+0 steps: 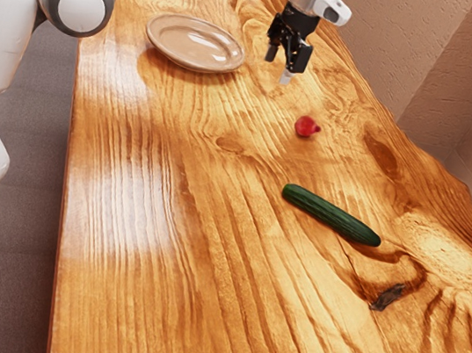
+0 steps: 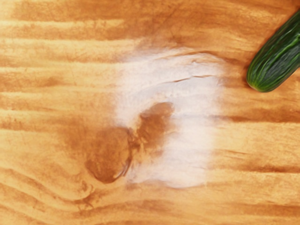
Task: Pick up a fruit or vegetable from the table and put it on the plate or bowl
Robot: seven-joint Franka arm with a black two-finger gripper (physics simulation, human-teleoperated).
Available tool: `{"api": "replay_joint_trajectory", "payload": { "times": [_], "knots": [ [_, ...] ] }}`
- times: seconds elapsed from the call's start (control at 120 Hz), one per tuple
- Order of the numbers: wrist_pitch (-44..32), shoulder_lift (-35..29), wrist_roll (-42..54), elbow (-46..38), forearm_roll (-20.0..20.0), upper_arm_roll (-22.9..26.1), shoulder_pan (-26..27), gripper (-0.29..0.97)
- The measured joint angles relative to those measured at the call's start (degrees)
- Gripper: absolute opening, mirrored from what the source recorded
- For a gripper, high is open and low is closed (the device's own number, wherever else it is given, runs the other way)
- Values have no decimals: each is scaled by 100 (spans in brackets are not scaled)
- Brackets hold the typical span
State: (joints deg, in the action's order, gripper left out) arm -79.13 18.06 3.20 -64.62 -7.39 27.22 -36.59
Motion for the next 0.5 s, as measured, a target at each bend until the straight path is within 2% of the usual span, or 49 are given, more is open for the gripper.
{"api": "replay_joint_trajectory", "payload": {
  "times": [0.342, 0.408, 0.45, 0.5],
  "knots": [
    [-47, 23, 1, 15, 138, -137, 7, 68],
    [-51, 70, -4, 17, 489, -568, 21, 68],
    [-55, 163, -11, 52, 1001, -996, 19, 68],
    [-54, 131, -19, 105, 1393, -901, 129, 68]
  ]
}}
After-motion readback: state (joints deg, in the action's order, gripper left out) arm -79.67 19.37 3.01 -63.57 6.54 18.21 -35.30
